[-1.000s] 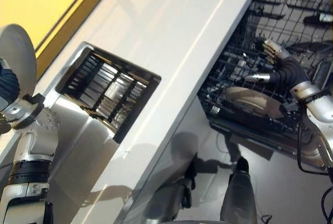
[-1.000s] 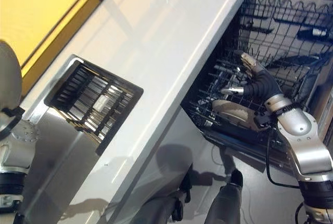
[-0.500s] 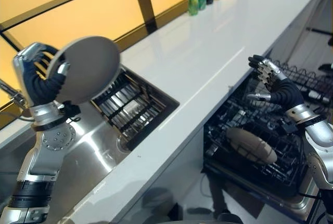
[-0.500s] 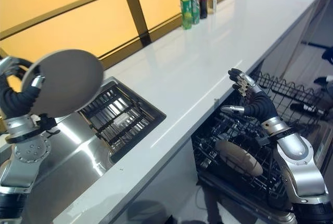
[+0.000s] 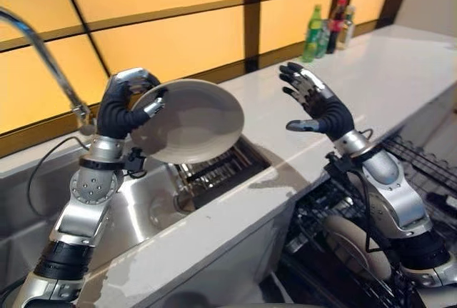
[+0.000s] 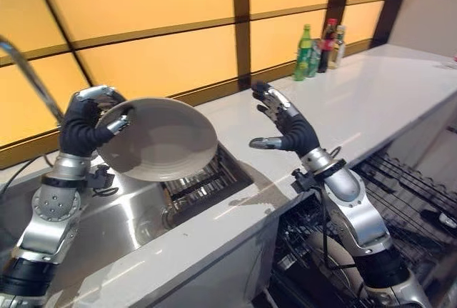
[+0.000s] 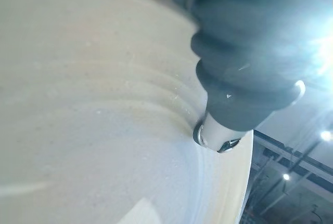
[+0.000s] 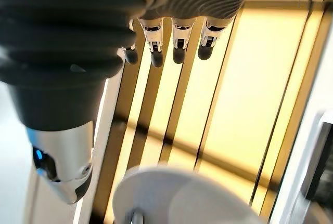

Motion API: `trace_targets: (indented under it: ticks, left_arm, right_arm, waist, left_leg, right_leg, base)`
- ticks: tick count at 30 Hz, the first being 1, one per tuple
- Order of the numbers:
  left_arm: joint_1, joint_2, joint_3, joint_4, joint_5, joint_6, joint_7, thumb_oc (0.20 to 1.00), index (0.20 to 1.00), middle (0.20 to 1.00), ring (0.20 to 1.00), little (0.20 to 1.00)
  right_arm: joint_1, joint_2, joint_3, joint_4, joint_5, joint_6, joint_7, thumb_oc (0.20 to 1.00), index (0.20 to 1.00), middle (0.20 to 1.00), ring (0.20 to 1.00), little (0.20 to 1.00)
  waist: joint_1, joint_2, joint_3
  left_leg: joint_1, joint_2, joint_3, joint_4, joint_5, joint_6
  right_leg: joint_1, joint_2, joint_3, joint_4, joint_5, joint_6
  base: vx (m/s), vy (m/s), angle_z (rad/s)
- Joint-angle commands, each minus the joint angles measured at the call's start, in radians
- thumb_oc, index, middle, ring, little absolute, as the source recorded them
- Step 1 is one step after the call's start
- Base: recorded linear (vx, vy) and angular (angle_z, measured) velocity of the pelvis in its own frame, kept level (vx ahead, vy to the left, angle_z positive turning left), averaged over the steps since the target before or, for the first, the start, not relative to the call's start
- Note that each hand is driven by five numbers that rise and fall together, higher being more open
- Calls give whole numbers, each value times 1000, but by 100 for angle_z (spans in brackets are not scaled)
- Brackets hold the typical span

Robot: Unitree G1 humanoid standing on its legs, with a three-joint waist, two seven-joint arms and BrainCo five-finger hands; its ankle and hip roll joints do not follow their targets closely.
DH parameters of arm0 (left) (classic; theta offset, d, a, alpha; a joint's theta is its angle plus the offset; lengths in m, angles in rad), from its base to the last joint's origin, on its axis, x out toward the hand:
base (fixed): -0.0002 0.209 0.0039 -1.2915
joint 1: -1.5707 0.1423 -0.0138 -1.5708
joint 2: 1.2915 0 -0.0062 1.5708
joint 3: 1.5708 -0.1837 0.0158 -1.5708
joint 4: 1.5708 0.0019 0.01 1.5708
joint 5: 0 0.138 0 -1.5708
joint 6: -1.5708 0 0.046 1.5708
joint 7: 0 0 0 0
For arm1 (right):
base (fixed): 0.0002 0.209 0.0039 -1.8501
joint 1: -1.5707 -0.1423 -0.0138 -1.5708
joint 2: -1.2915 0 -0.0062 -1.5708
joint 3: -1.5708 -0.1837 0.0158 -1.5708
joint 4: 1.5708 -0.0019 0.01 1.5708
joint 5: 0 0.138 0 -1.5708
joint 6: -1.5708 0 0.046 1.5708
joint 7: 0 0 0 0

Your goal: Pick up plates and place into dishwasher.

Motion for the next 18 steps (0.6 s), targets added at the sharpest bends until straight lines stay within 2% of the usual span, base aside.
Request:
trace_targets:
  ticks: [1, 5, 9, 18]
  left_arm:
    - [-94, 22, 8, -41, -64, -25, -34, 200, 200, 200, 200, 200]
    - [-111, -1, -10, -47, -53, -11, -41, 200, 200, 200, 200, 200]
    - [-118, -12, -19, -43, -49, -11, -45, 200, 200, 200, 200, 200]
    - [-139, -32, -51, -35, -66, -7, -41, 200, 200, 200, 200, 200]
  right_arm:
    - [-104, 38, 42, -34, 63, -48, 8, 1000, 1000, 1000, 1000, 1000]
    - [-117, 86, 113, -27, 81, 4, 13, 1000, 1000, 1000, 1000, 1000]
    - [-114, 138, 192, -3, 133, 83, 18, 1000, 1000, 1000, 1000, 1000]
    - [-156, 215, 292, 40, 218, 121, 6, 1000, 1000, 1000, 1000, 1000]
  waist:
    - [31, -47, -35]
    - [45, -49, -40]
    - [57, -49, -41]
    - [70, -51, -41]
  left_leg:
    - [29, -7, 70, 30, -68, 16]
    - [25, -7, 60, 28, -61, 13]
    - [26, -5, 52, 18, -52, 9]
    - [39, -3, 50, 2, -52, 7]
  right_leg:
    - [-72, -11, 2, 73, -1, -7]
    - [-68, -7, -8, 71, -2, -12]
    - [-64, -4, -18, 62, 1, -17]
    - [-51, 1, -25, 43, -1, -23]
  base:
    - [-38, -74, 16]
    - [-15, -51, 13]
    - [-10, -32, 10]
    - [12, -6, 5]
